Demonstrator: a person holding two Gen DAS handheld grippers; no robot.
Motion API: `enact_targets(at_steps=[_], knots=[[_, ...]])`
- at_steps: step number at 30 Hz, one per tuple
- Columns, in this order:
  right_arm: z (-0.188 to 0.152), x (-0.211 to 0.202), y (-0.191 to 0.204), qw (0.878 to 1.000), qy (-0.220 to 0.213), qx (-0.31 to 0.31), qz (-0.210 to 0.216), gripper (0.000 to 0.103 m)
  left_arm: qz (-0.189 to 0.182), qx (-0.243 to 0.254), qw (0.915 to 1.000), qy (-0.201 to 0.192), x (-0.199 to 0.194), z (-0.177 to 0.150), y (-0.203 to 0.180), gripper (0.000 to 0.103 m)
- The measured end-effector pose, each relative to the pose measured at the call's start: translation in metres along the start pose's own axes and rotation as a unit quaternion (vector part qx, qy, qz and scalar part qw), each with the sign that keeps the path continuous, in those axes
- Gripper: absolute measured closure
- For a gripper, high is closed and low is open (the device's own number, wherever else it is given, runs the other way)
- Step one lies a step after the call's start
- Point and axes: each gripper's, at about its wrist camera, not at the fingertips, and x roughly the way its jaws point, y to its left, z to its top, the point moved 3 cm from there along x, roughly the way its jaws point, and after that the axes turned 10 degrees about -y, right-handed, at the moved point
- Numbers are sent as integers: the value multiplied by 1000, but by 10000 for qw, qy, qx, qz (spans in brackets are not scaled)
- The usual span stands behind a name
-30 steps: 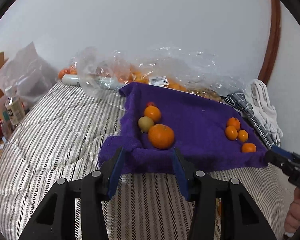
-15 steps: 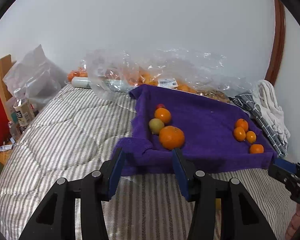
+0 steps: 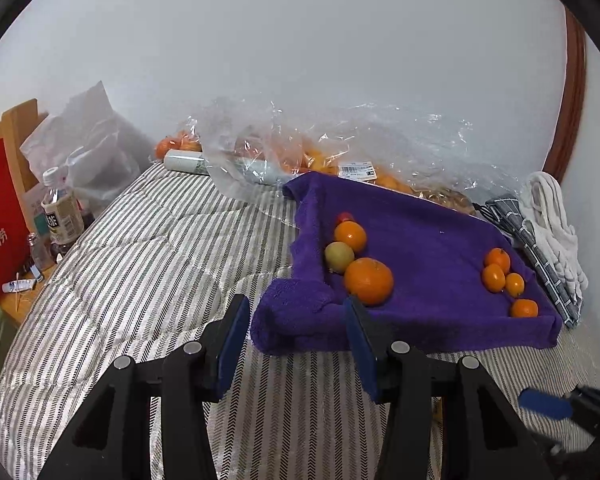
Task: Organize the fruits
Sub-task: 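Grasp the oval orange fruit with the right tool while the left tool approaches a yellow fruit, then grasp the small yellow fruit with the left tool while the right tool lifts the oval fruit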
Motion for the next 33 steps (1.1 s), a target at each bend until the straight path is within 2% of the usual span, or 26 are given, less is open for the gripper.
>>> enact_targets(at_steps=[7, 9, 16, 19, 24, 27, 33], knots=[[-11, 20, 10, 9989, 253, -367, -143, 59, -44, 10, 9999, 106, 3, -2, -1, 57], [-13, 27, 7, 9989, 333, -305, -91, 63, -74, 13, 9998, 168, 5, -3, -1, 57], [-8, 19, 0, 9994, 124, -287, -115, 63, -202, 45, 9990, 387, 10, -8, -5, 57], [-4, 6, -13, 9994, -36, -194, -278, 63, -329, 37, 9985, 442, 10, -9, -8, 57], [-1, -15, -47, 9969, -223, -70, -751, 63, -839, -3, 9953, 478, 4, -10, -19, 57], [-4, -26, -71, 9943, -283, 112, -1026, 63, -1331, -9, 9892, 608, 0, -13, -31, 57], [-14, -34, -102, 9903, -264, 368, -1315, 63, -1991, 708, 9726, 974, -5, -35, -72, 57]])
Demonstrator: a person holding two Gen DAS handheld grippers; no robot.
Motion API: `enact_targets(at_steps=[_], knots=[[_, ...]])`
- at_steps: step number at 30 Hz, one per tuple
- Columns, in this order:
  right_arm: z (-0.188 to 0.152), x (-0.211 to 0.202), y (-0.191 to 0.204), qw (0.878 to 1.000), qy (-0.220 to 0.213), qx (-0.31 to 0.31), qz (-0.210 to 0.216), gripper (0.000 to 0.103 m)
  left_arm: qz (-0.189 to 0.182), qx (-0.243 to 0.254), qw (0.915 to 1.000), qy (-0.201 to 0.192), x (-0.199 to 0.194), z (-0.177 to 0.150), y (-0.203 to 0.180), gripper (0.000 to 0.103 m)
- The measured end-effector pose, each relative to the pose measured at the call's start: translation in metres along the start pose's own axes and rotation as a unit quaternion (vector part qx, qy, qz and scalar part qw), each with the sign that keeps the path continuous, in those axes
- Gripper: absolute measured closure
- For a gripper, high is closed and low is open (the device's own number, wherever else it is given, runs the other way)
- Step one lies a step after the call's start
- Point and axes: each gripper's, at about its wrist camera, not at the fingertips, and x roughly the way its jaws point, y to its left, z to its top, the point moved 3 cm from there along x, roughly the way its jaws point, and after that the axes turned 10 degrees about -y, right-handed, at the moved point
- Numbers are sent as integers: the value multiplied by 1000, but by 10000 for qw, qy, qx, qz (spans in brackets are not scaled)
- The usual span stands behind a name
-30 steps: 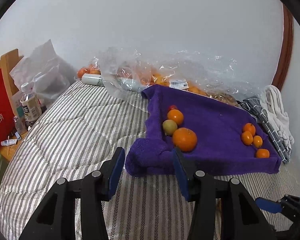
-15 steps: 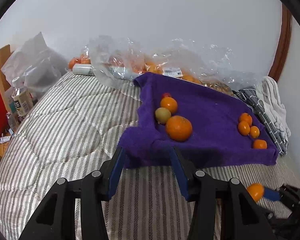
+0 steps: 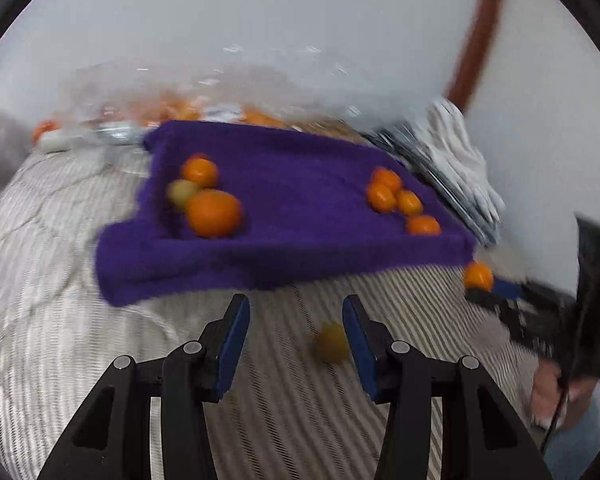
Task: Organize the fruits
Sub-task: 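Grasp the small yellow fruit with the left tool while the right tool lifts the oval fruit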
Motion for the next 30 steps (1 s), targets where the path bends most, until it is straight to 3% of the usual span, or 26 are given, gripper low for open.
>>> enact_targets(at_steps=[5, 9, 11, 13, 23, 30], knots=[[-3, -1, -11, 9999, -31, 131, -66, 63, -133, 344, 9985, 407, 13, -12, -21, 57], [-2, -3, -15, 9998, -41, 181, -120, 63, -82, 396, 9980, 484, 17, -15, -23, 58], [-2, -5, -16, 9997, -63, 189, -143, 63, -61, 405, 9980, 475, 17, -15, -23, 78], [0, -8, -16, 9996, -93, 188, -176, 63, -97, 375, 9981, 484, 18, -15, -21, 78], [23, -20, -9, 9993, -238, 204, -196, 63, -53, -53, 9998, -193, -8, 2, -1, 78], [65, -21, -6, 9985, -488, 223, -102, 63, 502, -446, 9960, -589, -22, 21, 28, 78]])
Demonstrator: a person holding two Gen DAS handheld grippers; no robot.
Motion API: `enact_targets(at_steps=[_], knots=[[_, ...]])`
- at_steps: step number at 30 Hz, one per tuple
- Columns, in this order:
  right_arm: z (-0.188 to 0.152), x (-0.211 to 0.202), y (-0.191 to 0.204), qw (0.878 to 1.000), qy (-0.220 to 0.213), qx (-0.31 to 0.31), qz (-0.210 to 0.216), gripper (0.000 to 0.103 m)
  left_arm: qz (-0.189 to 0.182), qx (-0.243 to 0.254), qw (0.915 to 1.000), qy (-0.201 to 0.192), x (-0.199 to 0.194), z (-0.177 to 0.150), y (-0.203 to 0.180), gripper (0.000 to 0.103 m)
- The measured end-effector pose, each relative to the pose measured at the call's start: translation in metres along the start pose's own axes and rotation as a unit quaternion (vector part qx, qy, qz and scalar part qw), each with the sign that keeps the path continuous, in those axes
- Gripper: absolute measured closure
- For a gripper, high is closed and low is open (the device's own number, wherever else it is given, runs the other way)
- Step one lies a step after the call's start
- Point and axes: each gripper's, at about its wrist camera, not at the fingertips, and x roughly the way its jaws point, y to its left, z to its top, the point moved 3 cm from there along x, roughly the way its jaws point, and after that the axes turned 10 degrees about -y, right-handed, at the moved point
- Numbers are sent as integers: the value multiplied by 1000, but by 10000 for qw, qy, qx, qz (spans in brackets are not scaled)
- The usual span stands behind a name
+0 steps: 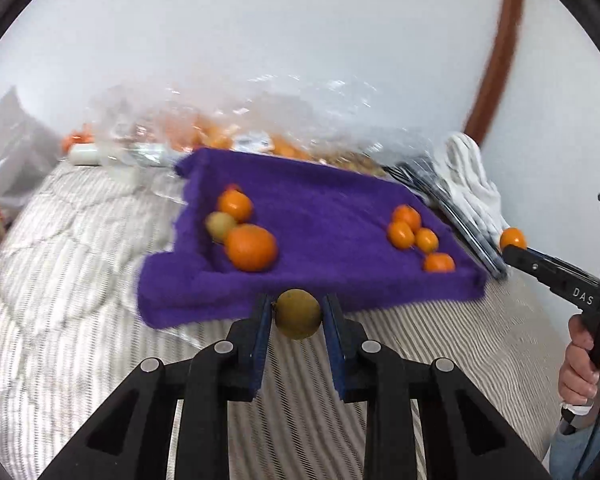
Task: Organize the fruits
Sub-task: 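Carry the oval fruit with the right tool while the left tool carries the yellow fruit over the towel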
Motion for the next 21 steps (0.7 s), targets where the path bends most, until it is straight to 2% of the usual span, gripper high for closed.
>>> enact_targets(at_steps=[3, 7, 11, 15, 21], knots=[[18, 12, 2, 9999, -77, 27, 109, 63, 36, -309, 9993, -199, -9, 18, 10, 78], [33, 36, 6, 9997, -63, 56, 215, 63, 257, -63, 9991, -329, -7, 49, 9, 78], [42, 66, 10, 9990, 35, 190, 393, 63, 363, 52, 9988, -339, 18, 74, 3, 78], [36, 98, 18, 9983, 208, 239, 480, 63, 498, 31, 9985, -245, 55, 82, -2, 78], [12, 117, 28, 9972, 450, -45, 602, 63, 754, 116, 9970, 82, 106, 68, -3, 78]])
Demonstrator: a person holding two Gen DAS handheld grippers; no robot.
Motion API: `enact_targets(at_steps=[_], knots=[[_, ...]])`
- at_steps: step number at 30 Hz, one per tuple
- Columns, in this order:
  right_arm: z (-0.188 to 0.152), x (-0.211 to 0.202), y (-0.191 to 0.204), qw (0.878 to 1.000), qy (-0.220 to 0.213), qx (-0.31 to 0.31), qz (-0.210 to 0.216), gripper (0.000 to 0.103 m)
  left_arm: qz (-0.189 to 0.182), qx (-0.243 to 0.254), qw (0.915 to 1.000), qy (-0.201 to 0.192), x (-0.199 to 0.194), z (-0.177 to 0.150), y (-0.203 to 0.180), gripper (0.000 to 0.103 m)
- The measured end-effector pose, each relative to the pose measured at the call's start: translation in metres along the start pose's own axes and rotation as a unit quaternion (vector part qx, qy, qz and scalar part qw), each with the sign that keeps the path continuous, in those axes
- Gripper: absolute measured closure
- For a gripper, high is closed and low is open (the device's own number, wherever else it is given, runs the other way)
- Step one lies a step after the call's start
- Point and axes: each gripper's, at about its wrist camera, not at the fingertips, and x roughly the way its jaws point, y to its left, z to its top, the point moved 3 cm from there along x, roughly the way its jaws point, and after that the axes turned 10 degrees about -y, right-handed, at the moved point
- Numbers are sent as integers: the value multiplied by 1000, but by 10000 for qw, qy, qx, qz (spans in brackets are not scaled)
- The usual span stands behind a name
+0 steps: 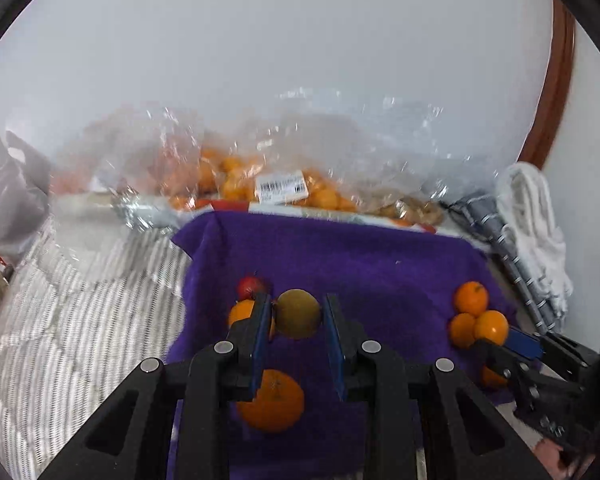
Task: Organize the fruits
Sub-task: 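Carry the oval fruit with the right tool while the left tool carries the yellow fruit over the towel, then open the right tool onto the towel while the left tool releases the yellow fruit beside the red fruit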
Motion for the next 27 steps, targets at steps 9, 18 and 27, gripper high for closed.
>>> enact_targets(at_steps=[9, 18, 27], knots=[[-11, 12, 7, 9996, 181, -201, -16, 63, -112, 94, 9998, 109, 15, -18, 1, 78], [-11, 16, -6, 9995, 106, -36, -306, 63, -190, 164, 9996, 101, 15, -22, 0, 78], [-14, 15, -2, 9981, 76, -319, -513, 63, -125, 278, 9995, 82, 16, -26, -2, 78]])
